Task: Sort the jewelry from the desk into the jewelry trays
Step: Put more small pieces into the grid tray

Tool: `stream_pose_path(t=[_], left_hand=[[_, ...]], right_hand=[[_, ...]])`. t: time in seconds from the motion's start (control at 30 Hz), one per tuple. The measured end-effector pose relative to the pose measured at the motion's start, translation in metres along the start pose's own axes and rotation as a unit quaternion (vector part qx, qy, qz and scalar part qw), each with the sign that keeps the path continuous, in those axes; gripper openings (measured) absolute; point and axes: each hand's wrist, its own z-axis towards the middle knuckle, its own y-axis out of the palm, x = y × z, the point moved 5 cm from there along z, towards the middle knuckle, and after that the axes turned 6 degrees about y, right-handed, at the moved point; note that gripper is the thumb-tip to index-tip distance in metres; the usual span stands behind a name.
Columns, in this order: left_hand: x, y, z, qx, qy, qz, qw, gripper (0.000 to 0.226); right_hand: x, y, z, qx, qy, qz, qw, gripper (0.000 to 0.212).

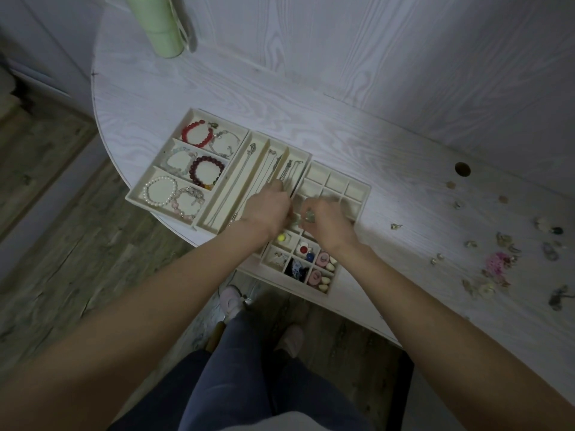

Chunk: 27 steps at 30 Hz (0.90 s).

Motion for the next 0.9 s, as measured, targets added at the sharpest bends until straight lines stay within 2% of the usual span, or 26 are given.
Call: stream_pose_path(t=[0.13,0.27,0.37,0.5,0.7,0.9], left_hand=[[0.006,0.003,0.007,-0.023,0.027,0.032,0.999,0.024],[0.003,0.002,0.006,-0.047,0.037,-0.052,0.997,0.019],[-0.006,-0.006,-0.003,0.0,0.042,-0.054,0.998,0.026],[-0.013,-0.014,-0.015,0.026,0.072,0.032,0.997,0.042],[-0.005,-0.007,-0.02,-0.026,0.148,0.142,0.978,0.046],[0.001,0.002,-0.016,-0.051,0.146,0.23,0.961,0.041]], right_hand=[[0.001,0.006,0.004,-0.026,0.0,-0.019,0.999,0.013],[-0.002,0.006,0.007,-0.057,0.011,-0.073,0.996,0.017],[-0.005,0.003,0.007,-0.063,0.015,-0.108,0.992,0.025],[-0.004,0.003,0.007,-0.051,0.007,-0.125,0.991,0.032],[-0.004,-0.001,0.003,-0.037,-0.005,-0.135,0.99,0.032],[-0.004,0.001,0.001,-0.066,-0.003,-0.133,0.989,0.037]])
